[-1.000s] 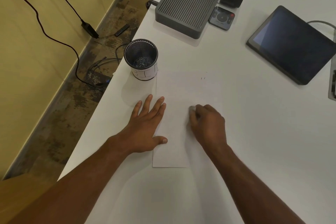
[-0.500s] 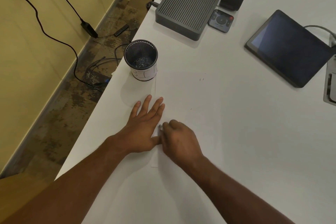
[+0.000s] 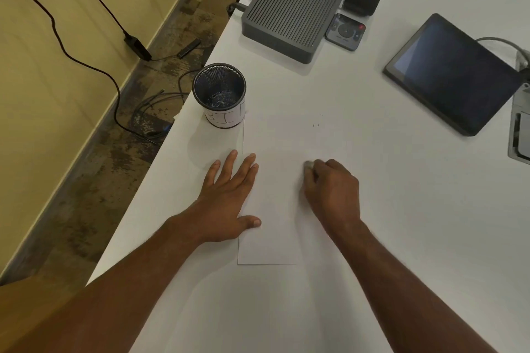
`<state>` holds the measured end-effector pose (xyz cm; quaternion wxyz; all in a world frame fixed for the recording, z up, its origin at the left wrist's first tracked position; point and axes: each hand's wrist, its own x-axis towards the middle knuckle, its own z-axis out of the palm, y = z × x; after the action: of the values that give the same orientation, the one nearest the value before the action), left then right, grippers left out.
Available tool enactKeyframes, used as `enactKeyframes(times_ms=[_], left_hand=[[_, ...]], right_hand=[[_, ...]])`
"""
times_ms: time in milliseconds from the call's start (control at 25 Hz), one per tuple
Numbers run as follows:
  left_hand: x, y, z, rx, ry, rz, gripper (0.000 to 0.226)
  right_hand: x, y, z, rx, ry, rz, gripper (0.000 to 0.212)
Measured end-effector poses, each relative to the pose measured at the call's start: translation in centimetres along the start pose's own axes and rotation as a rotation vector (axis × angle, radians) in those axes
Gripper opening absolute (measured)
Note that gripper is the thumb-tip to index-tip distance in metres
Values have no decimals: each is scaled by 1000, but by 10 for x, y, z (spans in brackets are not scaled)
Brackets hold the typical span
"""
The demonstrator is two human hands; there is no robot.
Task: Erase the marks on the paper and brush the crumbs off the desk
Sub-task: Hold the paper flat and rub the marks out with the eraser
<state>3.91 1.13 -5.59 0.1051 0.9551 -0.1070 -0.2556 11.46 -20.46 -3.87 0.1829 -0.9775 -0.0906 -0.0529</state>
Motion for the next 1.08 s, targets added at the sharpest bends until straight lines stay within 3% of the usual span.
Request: enactKeyframes(times_ms=[40,120,200,240,360,440,560,640,720,800,920,1000,1080], left_hand=[[0,0,0,-16,17,7,107],[0,-2,3,-27,48,25,106],[0,-3,4,-11,52,28,106],[0,-2,4,-9,48,19,106],[1,-1,2,-12,11,-6,107],[1,-1,2,-5,12,-6,107],[1,-3,2,11,8,-2,105],[1,-3,4,12,5,-1,106],[1,-4,5,9,21,5,106],[2,-5,6,8,23,6,106],[2,-5,7,12,31,10,106],[3,-5,8,19,47,16,107],[3,-6,9,19,48,18,106]], right_hand=[[-3,-4,-3,-12,-16,-8,28],[-43,-36,1,37,-204,-197,18],[-65,-38,6,56,-275,-360,14],[-52,-24,2,62,-275,-279,17],[-2,22,-10,-43,23,37,30],[-10,9,-15,-27,-16,-4,28],[-59,-22,0,21,-177,-291,21],[-29,8,-4,11,-165,-144,26],[3,36,-17,-54,21,35,32],[0,25,-21,-6,1,31,30],[-45,-13,-2,72,-153,-234,24],[-21,8,1,19,-139,-137,26],[4,25,-8,-42,-9,24,31]])
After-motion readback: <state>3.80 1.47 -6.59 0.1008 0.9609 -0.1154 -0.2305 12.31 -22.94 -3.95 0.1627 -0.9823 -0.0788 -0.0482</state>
